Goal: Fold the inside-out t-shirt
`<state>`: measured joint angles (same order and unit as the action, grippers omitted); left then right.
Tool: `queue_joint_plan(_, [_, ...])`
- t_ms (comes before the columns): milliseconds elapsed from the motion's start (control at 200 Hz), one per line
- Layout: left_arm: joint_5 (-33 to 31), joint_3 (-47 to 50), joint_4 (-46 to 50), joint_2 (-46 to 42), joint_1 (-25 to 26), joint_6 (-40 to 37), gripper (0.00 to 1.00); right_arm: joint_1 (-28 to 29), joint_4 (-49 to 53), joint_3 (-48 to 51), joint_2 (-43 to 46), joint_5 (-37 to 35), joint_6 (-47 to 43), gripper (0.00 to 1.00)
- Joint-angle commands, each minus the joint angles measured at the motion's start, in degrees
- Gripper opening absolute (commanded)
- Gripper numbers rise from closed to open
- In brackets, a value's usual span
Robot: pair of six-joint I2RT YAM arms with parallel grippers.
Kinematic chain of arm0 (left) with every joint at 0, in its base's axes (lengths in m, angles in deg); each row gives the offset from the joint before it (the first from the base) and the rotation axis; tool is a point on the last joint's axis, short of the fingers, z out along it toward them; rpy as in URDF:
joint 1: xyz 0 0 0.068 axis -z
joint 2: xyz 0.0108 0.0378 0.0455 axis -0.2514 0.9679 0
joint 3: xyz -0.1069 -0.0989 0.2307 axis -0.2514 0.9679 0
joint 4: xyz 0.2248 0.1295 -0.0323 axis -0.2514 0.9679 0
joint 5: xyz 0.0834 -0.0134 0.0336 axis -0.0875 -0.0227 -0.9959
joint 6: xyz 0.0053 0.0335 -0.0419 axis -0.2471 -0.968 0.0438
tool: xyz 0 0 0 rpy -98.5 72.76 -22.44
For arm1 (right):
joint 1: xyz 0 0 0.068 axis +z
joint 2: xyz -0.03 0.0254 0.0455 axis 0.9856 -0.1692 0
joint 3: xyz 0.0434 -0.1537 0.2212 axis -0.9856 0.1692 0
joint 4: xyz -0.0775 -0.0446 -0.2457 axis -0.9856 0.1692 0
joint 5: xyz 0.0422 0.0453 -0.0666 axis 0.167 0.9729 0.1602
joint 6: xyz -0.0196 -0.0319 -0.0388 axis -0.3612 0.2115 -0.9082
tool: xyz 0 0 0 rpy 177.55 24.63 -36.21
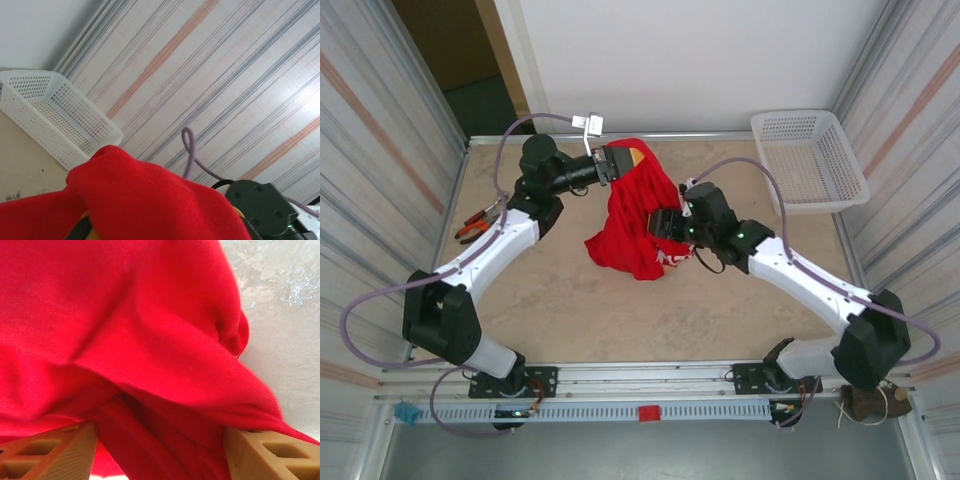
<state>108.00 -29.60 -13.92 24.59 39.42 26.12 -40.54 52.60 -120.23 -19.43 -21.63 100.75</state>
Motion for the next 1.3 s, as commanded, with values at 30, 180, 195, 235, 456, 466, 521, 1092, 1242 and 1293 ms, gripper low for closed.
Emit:
queue_joint_plan(30, [0.31,-1.71,-3.04,-0.61,0.36,2.13,0.00,-1.59,-3.68,-5.11,-5.10,0.94,-2.10,0.49])
queue_joint_plan(180, [-5.00,0.36,-2.42,-0.32,-1.45,4.69,0.00,-4.20,-3.80,-6.85,-4.45,6.29,-3.38,0.00])
queue_joint_plan(195, [-5.95,0.65,-1.96,-0.37,-1.86,4.91,0.00,-4.36,-3.70,-6.90,-3.78,6.57,-3.63,0.00])
queue_joint_plan(235, [-8.32,1.52,-0.52,-0.39,-3.07,5.69,0.00,-5.08,-3.15,-7.26,-1.82,7.63,-4.24,0.00])
queue_joint_plan(456, [-13.24,4.53,4.51,2.93,-9.45,8.53,0.05,-8.82,1.71,-13.11,8.77,12.00,-6.80,0.00])
queue_joint_plan(466, [-13.30,4.54,4.81,3.08,-9.65,8.53,0.09,-8.95,1.79,-13.35,9.04,12.12,-6.83,0.00])
queue_joint_plan(521, [-12.82,5.06,5.11,3.85,-10.69,8.29,0.35,-10.46,1.79,-14.73,9.87,14.49,-6.56,0.00])
queue_joint_plan(1092, [-29.23,4.26,36.15,-14.49,2.76,-29.78,0.70,-16.83,3.00,-20.21,3.24,34.30,-7.07,0.00])
queue_joint_plan(1242, [-35.53,7.16,32.98,-13.50,8.53,-29.71,0.70,-16.87,0.97,-20.63,3.28,37.16,-4.61,0.00])
queue_joint_plan(1293, [-36.44,7.66,32.16,-12.63,9.54,-29.58,0.71,-16.80,-0.15,-20.55,3.44,38.26,-3.35,0.00])
